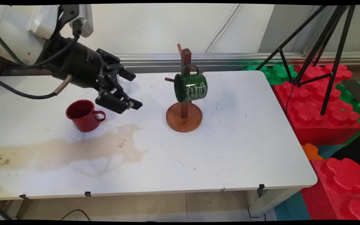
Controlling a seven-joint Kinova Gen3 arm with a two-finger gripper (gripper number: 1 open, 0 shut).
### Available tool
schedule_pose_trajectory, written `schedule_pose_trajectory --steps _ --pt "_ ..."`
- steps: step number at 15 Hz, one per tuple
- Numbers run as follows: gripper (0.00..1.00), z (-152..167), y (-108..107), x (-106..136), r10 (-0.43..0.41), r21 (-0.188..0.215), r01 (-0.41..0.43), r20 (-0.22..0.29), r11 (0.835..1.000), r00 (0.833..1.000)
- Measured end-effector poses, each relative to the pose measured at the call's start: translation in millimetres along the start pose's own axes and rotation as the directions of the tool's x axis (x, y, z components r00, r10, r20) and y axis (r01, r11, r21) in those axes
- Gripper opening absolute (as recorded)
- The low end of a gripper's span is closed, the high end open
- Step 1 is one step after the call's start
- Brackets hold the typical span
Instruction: Pick up the green mug from the rack
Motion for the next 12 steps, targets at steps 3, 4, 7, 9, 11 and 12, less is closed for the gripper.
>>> schedule_pose_trajectory --steps 3,4,7,9,11,12 --pt "1.0 6 -3 5 0.007 0.02 -0.007 -0.003 1.0 1.0" --pt "1.0 8 -4 6 0.006 0.025 -0.006 -0.005 1.0 1.0" --pt "1.0 19 -5 10 -0.009 0.032 0.01 -0.023 0.999 1.0" --pt "1.0 27 -6 12 -0.032 0.037 0.033 -0.035 0.999 0.999" --pt "1.0 36 -6 13 -0.063 0.04 0.065 -0.046 0.997 0.997" --pt "1.0 43 -6 14 -0.086 0.038 0.088 -0.054 0.995 0.995"
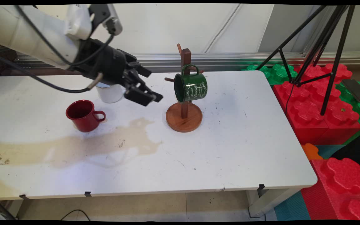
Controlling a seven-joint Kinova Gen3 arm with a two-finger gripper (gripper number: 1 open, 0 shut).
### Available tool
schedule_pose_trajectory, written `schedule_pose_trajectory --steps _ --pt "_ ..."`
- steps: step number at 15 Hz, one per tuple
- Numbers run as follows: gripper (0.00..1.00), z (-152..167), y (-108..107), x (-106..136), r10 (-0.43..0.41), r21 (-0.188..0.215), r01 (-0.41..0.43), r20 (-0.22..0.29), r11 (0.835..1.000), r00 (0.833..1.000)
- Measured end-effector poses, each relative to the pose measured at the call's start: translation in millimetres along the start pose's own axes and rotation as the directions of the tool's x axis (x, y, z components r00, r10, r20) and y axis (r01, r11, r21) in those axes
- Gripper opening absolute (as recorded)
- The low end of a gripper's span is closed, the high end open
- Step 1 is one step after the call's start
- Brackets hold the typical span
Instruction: Pick up the green mug from the rack
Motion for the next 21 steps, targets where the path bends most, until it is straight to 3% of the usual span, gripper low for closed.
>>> schedule_pose_trajectory --steps 7,12,21 --pt "1.0 45 5 -2 -0.15 -0.015 0.15 -0.044 0.989 0.988" --pt "1.0 74 7 -2 -0.249 -0.028 0.247 -0.081 0.969 0.965" --pt "1.0 110 11 -1 -0.351 -0.065 0.345 -0.12 0.936 0.929"
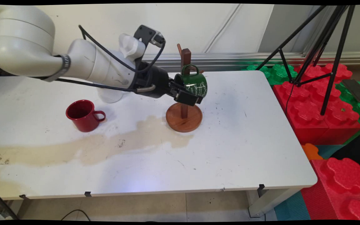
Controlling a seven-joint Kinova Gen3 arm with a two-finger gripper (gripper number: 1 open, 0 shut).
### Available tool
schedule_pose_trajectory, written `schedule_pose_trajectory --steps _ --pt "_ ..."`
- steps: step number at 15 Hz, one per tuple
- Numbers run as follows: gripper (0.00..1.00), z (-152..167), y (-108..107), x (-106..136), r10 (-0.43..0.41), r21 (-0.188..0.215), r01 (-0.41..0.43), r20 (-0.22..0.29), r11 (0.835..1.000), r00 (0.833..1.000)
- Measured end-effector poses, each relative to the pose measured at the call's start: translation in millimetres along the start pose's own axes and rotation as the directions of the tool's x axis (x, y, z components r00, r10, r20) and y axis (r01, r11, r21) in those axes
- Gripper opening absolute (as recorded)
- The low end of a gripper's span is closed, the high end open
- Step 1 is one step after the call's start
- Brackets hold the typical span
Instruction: Pick up the green mug from the rack
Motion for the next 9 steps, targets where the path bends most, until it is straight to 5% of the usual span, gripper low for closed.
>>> schedule_pose_trajectory --steps 9 --pt "1.0 16 0 -2 -0.043 -0.018 0.042 -0.026 0.999 0.999"
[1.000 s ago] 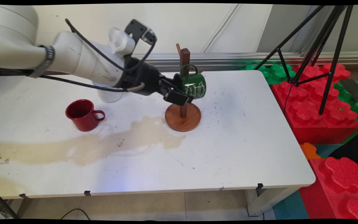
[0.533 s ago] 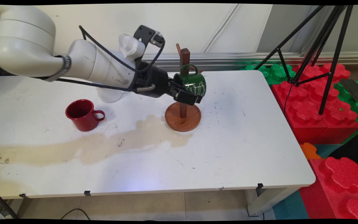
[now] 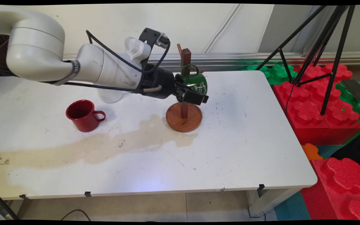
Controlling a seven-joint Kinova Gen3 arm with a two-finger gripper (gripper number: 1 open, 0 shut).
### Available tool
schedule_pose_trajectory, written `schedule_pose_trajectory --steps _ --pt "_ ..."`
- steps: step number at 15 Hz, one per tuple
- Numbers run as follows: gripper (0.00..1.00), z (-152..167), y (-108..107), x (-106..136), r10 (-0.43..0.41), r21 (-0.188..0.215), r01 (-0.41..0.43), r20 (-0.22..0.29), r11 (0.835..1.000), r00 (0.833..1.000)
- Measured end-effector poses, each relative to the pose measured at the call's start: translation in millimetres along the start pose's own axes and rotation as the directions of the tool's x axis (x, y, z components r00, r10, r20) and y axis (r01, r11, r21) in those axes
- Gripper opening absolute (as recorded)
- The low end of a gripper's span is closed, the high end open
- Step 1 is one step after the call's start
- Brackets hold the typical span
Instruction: Pick up the green mug from the rack
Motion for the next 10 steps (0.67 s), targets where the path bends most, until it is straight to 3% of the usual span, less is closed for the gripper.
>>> schedule_pose_trajectory --steps 3,4,10 --pt "1.0 1.5 1.2 -0.6 -0.006 -0.009 0.006 -0.004 1.0 1.0" --pt "0.0 1.7 1.8 -0.8 -0.007 -0.012 0.007 -0.005 1.0 1.0" --pt "0.0 -0.2 4.9 0.0 -0.004 -0.02 0.003 -0.017 1.0 1.0"
